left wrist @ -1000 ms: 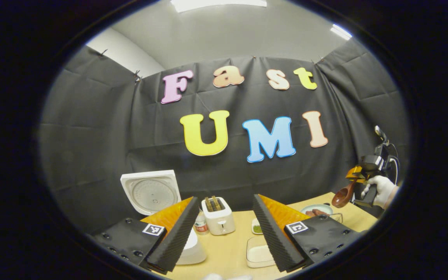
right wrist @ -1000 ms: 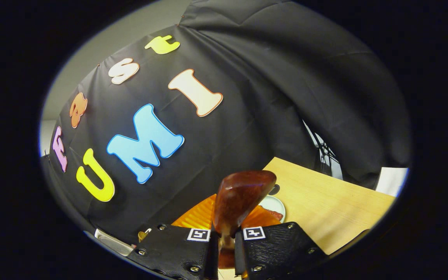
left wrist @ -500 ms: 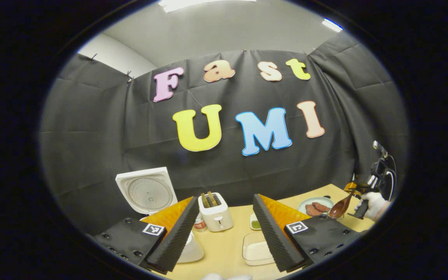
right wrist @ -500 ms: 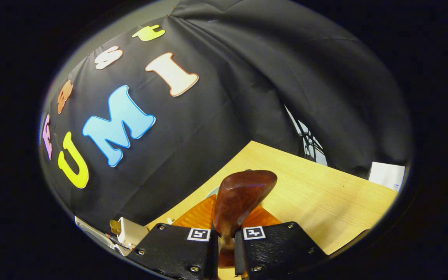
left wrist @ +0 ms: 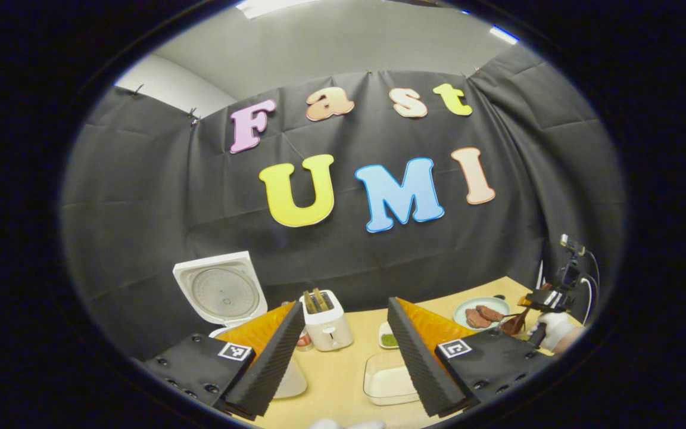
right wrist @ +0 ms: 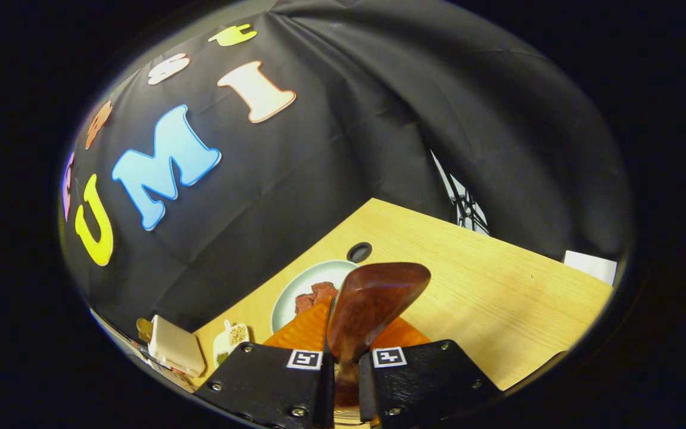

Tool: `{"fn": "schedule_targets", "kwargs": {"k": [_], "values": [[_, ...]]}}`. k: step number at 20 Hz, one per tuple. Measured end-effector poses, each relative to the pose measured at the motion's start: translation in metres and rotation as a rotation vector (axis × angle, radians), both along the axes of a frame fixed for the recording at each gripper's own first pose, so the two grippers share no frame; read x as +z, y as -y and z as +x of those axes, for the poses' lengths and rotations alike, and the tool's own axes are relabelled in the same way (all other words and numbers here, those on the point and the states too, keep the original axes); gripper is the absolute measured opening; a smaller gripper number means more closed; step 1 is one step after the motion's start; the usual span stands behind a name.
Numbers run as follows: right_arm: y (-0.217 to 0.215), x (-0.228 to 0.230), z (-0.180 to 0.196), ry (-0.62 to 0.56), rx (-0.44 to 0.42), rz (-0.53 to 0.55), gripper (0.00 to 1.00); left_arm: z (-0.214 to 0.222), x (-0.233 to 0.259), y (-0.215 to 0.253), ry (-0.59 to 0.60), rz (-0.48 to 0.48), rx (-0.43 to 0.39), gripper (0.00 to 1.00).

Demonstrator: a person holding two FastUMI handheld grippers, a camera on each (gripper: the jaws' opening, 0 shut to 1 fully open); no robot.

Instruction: Close the left gripper, press the button to open the rice cooker; take a wooden spoon from the chopstick holder with the right hand, scoop a spoonful of rice and pour it into the rice cooker, then put the wooden spoon back into the chopstick holder.

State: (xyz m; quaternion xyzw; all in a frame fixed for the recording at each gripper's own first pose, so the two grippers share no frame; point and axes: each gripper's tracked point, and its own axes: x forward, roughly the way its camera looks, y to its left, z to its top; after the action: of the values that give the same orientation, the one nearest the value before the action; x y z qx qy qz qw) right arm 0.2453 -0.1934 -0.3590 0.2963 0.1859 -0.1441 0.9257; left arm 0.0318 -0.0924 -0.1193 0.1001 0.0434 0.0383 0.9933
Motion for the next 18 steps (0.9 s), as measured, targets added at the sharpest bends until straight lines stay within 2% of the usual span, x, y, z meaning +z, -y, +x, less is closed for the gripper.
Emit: {"fn": "schedule_targets", "kwargs": {"k": [1, 2, 4, 5, 7, 9, 10, 12, 13, 16, 18], "values": [[0.005, 0.005, 0.003, 0.017, -0.012, -0.018, 0.17, -0.003, 0.002, 0.000, 0.004, 0.005, 0.002, 0.95], [0.004, 0.004, 0.002, 0.017, -0.005, -0.020, 0.17, -0.003, 0.004, 0.000, 0.007, 0.008, 0.003, 0.99], [0.006, 0.003, 0.004, 0.014, -0.004, -0.029, 0.17, -0.001, 0.000, 0.001, 0.004, 0.007, 0.003, 0.95], [0.006, 0.004, 0.003, 0.006, -0.004, -0.027, 0.17, -0.002, -0.003, 0.001, -0.004, 0.011, 0.007, 0.99], [0.004, 0.003, 0.002, -0.006, 0.013, -0.027, 0.17, -0.002, -0.001, 0.001, -0.004, 0.012, 0.007, 0.99], [0.013, 0.008, -0.006, -0.024, 0.000, -0.092, 0.22, -0.003, 0.007, 0.001, 0.011, 0.019, 0.003, 0.97], [0.018, 0.014, -0.009, -0.021, -0.004, -0.134, 0.46, -0.003, 0.010, 0.000, 0.017, 0.024, 0.001, 0.99], [0.031, 0.032, -0.020, -0.020, -0.019, -0.226, 1.00, -0.003, 0.013, -0.001, 0.022, 0.023, -0.005, 0.97], [0.037, 0.046, -0.025, -0.011, -0.021, -0.260, 0.96, -0.003, 0.015, -0.001, 0.025, 0.020, -0.008, 0.98], [0.038, 0.104, -0.046, 0.060, -0.019, -0.345, 0.98, -0.005, 0.024, -0.005, 0.041, 0.013, -0.017, 0.99], [0.030, 0.148, -0.059, 0.115, 0.005, -0.435, 0.98, -0.006, 0.028, -0.013, 0.048, 0.010, -0.015, 0.95]]}}
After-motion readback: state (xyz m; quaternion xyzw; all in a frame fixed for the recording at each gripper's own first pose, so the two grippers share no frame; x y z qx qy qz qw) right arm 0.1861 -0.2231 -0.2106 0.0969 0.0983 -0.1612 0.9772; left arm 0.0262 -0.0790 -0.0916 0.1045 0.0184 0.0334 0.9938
